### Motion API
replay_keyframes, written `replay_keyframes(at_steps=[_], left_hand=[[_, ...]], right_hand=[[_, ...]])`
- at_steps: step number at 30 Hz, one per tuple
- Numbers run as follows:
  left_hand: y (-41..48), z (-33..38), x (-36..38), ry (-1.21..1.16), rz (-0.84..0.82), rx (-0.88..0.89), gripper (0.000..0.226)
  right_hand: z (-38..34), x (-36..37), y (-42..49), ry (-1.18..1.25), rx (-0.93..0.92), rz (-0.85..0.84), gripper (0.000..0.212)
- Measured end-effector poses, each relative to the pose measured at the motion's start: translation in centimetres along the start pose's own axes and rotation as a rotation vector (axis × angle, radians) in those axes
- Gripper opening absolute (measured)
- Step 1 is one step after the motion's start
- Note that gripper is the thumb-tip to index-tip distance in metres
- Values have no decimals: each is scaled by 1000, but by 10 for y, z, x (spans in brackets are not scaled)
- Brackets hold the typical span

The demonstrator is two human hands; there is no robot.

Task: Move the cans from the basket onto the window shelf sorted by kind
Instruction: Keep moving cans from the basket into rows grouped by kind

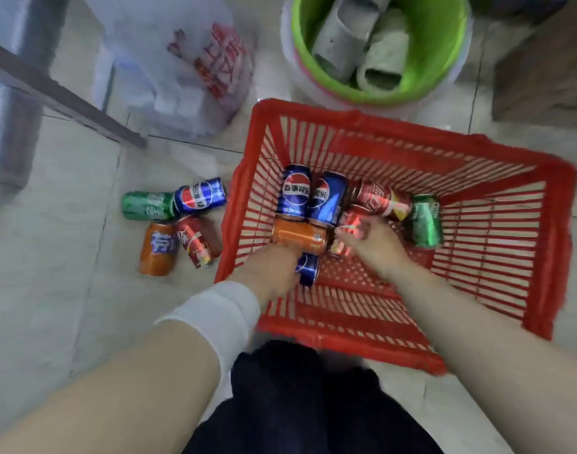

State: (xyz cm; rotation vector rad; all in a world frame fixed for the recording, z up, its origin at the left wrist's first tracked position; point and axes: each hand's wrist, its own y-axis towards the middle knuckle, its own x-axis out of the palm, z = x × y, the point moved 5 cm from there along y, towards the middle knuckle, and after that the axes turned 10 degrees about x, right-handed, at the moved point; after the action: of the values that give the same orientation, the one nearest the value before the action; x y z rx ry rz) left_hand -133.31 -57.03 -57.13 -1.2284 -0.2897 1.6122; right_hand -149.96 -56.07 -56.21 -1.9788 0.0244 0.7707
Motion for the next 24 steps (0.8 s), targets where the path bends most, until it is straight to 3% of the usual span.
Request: replay_keyframes(at_steps=[5, 11, 13, 16, 18, 21, 24], left_hand=[[65, -35, 41, 132, -35, -104, 44], [82, -41, 57, 218, -22, -163, 41], [84, -37, 47, 146, 63, -165, 45], [88, -37, 16, -55, 420, -228, 51], [95, -42, 4, -217, 567, -330, 59], [118, -43, 6, -284, 551, -443, 73], [131, -40, 11, -106, 525, -521, 78]], right_hand=[[-17, 37, 101, -26, 30, 77, 47], [-15, 65, 156, 152, 211, 162, 84], [-14, 67, 163, 225, 256, 158, 89], [-7, 66, 169, 267, 267, 149, 73], [-3, 62, 169, 316, 272, 141, 76], [0, 58, 166, 375, 262, 135, 80], [-2, 48, 158, 381, 175, 125, 77]])
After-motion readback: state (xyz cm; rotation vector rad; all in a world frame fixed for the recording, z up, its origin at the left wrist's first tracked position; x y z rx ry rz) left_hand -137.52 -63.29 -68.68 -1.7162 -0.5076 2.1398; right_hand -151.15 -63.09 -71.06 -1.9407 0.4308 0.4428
